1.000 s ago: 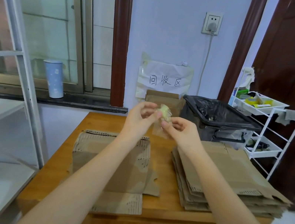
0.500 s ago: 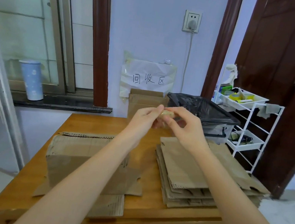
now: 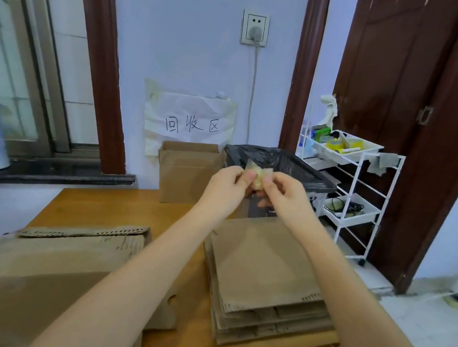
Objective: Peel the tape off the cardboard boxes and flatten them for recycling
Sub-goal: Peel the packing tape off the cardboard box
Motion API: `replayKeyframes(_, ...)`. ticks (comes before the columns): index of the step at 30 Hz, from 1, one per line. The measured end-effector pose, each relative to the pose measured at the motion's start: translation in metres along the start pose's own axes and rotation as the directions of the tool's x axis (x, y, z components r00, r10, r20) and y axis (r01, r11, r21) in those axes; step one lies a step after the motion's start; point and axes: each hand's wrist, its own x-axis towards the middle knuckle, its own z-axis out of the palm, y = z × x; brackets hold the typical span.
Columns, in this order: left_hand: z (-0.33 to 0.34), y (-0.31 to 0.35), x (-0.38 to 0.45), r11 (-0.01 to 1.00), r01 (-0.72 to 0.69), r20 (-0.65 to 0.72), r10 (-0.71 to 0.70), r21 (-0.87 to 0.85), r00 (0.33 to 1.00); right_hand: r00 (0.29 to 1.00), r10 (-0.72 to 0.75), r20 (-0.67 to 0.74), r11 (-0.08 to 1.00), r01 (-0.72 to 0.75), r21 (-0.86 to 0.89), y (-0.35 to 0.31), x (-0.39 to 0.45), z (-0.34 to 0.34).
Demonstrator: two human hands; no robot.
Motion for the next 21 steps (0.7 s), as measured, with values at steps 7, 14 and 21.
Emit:
replayKeyframes(7, 0.024, 0.007, 0.069, 0.99, -0.138, 0.028, 0.138, -0.011, 0.99, 0.974, 0.201, -0.107, 0.964, -0.178, 0.197, 0.021, 0.055, -0.029)
replayKeyframes(14, 0.064, -0.015, 0.143, 0.998, 0.013, -0.037, -0.011, 0.056, 0.999, 0.962, 0.205, -0.181, 0.969, -0.225, -0.099, 0.05, 0.131, -0.047)
replayKeyframes(21, 0.078, -0.032, 0.185, 0.937, 0.029, 0.038, -0.045, 0.347, 0.998, 0.969, 0.221, -0.109, 0.828, -0.246, -0.504, 0.09, 0.183, -0.05)
